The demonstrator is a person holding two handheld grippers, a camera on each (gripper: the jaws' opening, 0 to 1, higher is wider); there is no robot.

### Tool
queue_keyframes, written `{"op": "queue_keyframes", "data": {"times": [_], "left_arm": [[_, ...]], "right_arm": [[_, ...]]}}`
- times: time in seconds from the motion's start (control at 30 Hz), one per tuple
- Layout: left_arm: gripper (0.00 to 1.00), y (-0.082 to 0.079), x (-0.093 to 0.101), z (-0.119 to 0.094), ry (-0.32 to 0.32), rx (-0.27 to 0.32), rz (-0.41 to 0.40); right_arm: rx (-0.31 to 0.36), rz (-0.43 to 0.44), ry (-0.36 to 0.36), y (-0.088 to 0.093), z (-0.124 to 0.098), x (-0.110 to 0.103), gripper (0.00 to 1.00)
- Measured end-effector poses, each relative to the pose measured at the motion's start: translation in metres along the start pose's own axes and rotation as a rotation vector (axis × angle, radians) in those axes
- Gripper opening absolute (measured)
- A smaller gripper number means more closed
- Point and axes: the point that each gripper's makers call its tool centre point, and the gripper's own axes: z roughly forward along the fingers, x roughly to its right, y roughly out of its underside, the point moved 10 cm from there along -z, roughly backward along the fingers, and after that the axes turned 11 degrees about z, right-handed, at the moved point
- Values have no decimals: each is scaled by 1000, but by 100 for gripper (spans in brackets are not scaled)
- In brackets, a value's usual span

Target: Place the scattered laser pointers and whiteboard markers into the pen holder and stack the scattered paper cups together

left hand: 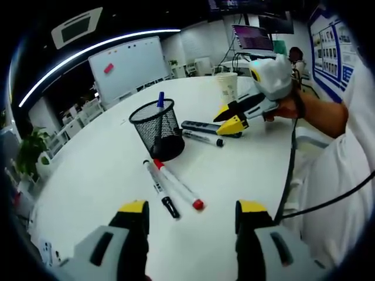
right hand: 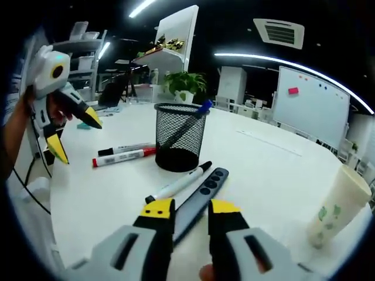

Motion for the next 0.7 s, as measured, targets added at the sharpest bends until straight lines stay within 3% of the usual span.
{"op": "queue_keyframes", "data": {"times": [0.7], "left_arm": [[60, -1, 1, 1, 2, -1, 6]], "right_arm": [[-2, 34, -28, 2, -2, -5, 26]]}}
